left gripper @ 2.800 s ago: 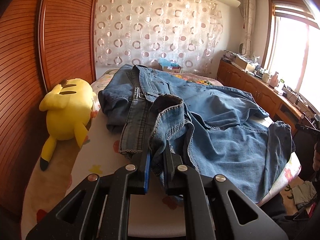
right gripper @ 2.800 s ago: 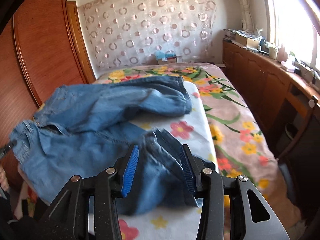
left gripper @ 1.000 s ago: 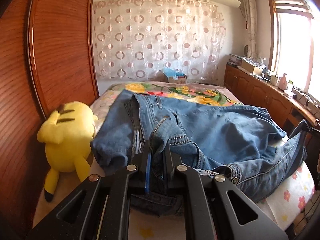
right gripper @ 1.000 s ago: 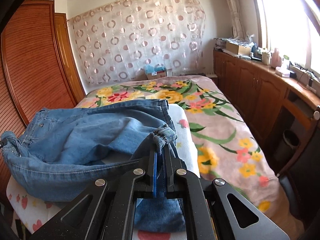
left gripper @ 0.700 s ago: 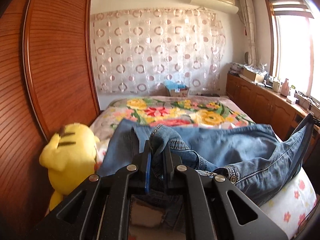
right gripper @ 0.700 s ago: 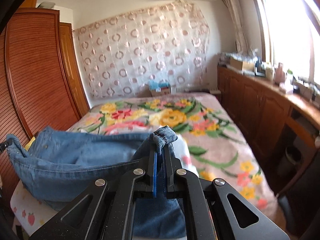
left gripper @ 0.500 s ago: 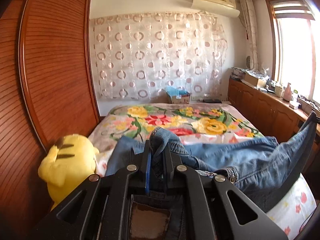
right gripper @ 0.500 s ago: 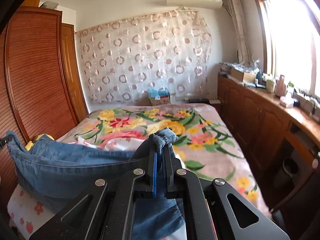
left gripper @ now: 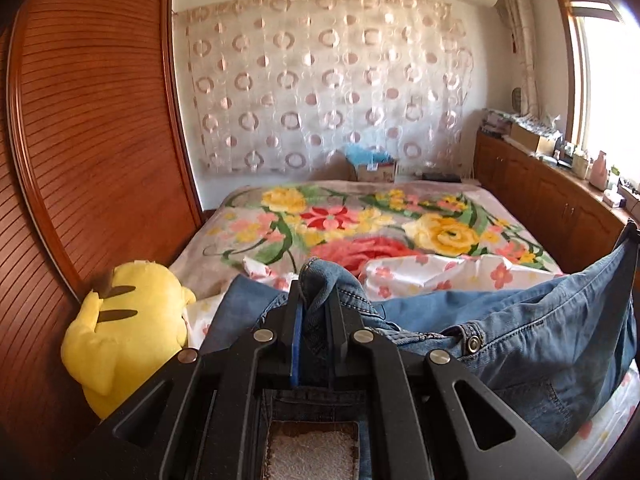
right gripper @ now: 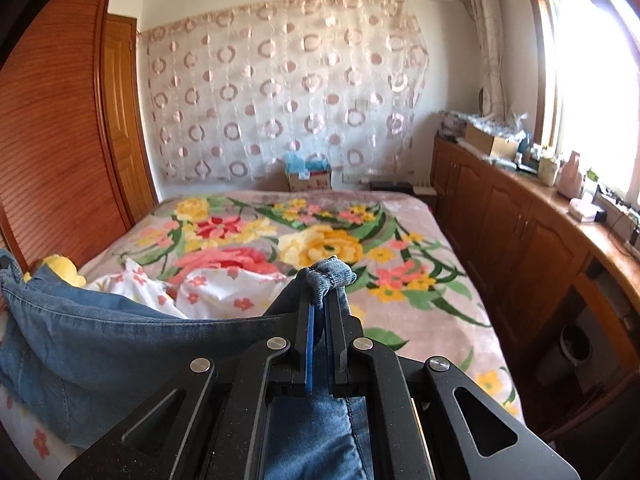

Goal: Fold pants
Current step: 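Lower the folded jeans and open both tools to release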

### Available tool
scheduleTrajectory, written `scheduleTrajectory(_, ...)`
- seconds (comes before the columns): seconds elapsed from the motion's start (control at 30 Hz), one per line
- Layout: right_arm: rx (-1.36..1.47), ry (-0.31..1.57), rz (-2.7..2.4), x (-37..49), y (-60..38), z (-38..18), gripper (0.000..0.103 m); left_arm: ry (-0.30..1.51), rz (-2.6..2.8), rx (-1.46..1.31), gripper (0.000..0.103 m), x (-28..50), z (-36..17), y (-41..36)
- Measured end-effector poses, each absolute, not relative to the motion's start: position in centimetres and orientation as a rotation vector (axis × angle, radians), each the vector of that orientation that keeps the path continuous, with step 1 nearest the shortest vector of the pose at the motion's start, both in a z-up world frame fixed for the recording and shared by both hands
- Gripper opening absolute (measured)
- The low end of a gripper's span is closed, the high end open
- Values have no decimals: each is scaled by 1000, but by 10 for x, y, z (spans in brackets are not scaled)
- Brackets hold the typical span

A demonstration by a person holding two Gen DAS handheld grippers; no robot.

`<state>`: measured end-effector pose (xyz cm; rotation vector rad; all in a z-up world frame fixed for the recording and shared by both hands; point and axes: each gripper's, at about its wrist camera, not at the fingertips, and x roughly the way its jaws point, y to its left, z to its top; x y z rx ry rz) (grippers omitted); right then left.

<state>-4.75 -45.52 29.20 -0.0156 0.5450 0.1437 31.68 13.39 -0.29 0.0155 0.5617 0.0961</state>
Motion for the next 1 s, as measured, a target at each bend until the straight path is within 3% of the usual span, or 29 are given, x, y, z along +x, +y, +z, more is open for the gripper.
scheduleTrajectory(0.3,-33,617,133,1,-446,295,4,629,86,16,11,331,-15,129)
scheduleTrajectory(0.47,-48,645,118,2,-445,292,4,634,98,25,23,327,-15,128)
scheduleTrajectory(0.63,-67,657,103,9,-443,292,4,613,107,6,46,315,-6,134)
scheduleTrajectory(0.87,-84,658,80,22,-440,288,4,625,89,10,49,306,-3,135)
scheduleTrajectory(0.9,-82,665,79,24,-439,286,4,638,76,7,54,306,-5,134)
scheduleTrajectory(0.93,-79,669,79,25,-439,285,4,648,63,5,71,306,-8,133)
scheduleTrajectory(1.0,-67,675,83,24,-440,283,4,669,23,-6,84,305,-15,130)
